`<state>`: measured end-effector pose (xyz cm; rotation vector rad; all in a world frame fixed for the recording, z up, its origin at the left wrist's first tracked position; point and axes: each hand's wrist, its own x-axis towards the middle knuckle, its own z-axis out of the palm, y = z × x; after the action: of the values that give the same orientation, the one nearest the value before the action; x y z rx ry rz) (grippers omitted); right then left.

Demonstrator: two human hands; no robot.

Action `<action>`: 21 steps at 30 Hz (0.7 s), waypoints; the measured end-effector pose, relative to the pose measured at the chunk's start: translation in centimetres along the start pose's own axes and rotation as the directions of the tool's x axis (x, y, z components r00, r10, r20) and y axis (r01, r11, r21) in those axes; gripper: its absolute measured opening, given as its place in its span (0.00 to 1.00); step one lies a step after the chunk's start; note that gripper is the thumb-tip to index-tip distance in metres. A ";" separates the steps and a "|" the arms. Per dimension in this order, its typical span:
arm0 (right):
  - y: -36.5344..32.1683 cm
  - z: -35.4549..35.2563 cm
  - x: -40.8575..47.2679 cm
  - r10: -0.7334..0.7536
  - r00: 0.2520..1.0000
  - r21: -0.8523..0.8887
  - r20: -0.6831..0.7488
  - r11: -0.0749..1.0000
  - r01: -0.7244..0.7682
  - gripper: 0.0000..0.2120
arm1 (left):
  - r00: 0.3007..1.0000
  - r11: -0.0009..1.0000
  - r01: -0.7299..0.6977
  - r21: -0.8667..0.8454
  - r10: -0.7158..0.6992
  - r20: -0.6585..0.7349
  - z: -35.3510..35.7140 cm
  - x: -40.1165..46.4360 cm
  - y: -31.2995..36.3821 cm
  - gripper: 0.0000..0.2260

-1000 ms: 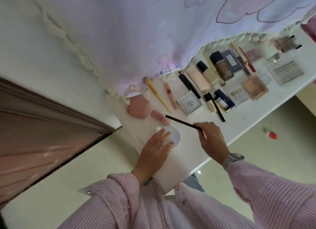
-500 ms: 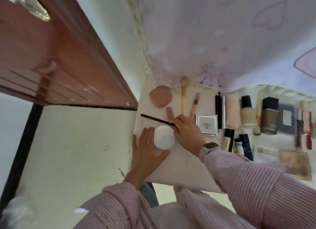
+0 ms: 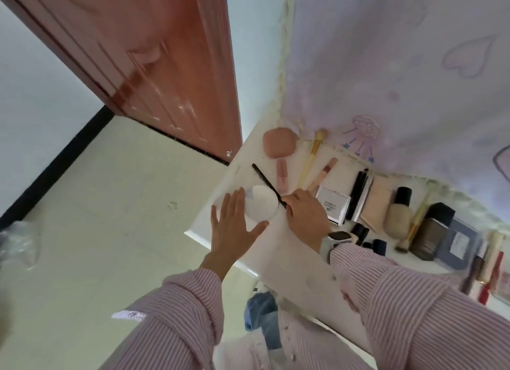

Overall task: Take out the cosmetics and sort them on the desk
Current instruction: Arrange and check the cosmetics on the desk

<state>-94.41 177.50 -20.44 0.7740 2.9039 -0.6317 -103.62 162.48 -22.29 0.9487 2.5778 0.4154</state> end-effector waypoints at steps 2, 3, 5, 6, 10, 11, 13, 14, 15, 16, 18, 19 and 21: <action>0.3 -0.7 -0.2 -0.037 0.999 -0.022 -0.033 0.999 0.036 0.13 | 0.997 0.998 0.068 0.019 -0.068 -0.025 0.4 -0.8 0.2 0.44; 0.5 -1.1 -0.1 -0.051 0.996 -0.021 -0.069 0.999 0.050 0.12 | 0.995 0.995 0.095 0.025 -0.093 -0.044 0.7 -1.2 0.2 0.45; 0.6 -1.8 0.7 -0.074 0.982 -0.010 -0.171 0.997 0.073 0.10 | 0.990 0.992 0.114 0.055 -0.109 -0.090 1.5 -1.4 0.1 0.46; 0.7 -2.1 1.6 -0.080 0.973 -0.006 -0.215 0.997 0.080 0.11 | 0.987 0.990 0.114 0.083 -0.104 -0.120 1.9 -1.5 0.0 0.45; 1.2 -3.4 7.4 -0.087 0.978 -0.135 -0.190 0.989 0.062 0.17 | 0.950 0.981 0.115 0.154 -0.064 -0.305 3.3 -1.5 0.1 0.41; 1.4 -3.6 9.0 -0.091 0.986 -0.161 -0.138 0.985 0.068 0.20 | 0.939 0.980 0.118 0.161 -0.058 -0.339 3.6 -1.4 0.1 0.41; 1.8 -3.8 11.3 -0.099 0.994 -0.187 -0.043 0.978 0.090 0.25 | 0.935 0.977 0.120 0.177 -0.051 -0.352 3.9 -1.0 0.0 0.40; 2.0 -3.7 12.1 -0.107 0.994 -0.188 0.006 0.976 0.106 0.27 | 0.934 0.975 0.122 0.186 -0.049 -0.354 4.0 -1.0 -0.1 0.40; 2.0 -3.7 12.6 -0.110 0.993 -0.172 0.047 0.978 0.117 0.27 | 0.936 0.973 0.126 0.196 -0.051 -0.347 4.1 -1.0 -0.1 0.40; 2.0 -3.7 13.1 -0.105 0.992 -0.146 0.075 0.983 0.115 0.27 | 0.942 0.971 0.130 0.203 -0.057 -0.331 4.1 -1.0 -0.1 0.40; 1.7 -3.7 13.9 -0.081 0.988 -0.132 0.132 0.986 0.098 0.27 | 0.952 0.965 0.150 0.214 -0.083 -0.294 4.0 -1.0 0.0 0.41; 1.5 -3.8 14.4 -0.064 0.984 -0.135 0.164 0.987 0.087 0.27 | 0.957 0.961 0.164 0.221 -0.100 -0.273 4.0 -1.0 0.0 0.41; 1.0 -3.8 15.1 -0.041 0.975 -0.136 0.216 0.988 0.072 0.30 | 0.961 0.953 0.184 0.242 -0.123 -0.249 4.1 -1.1 0.0 0.42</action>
<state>-106.91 186.85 -19.90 0.5700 2.7459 -0.4709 -101.12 162.34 -25.69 0.8128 2.9514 0.1474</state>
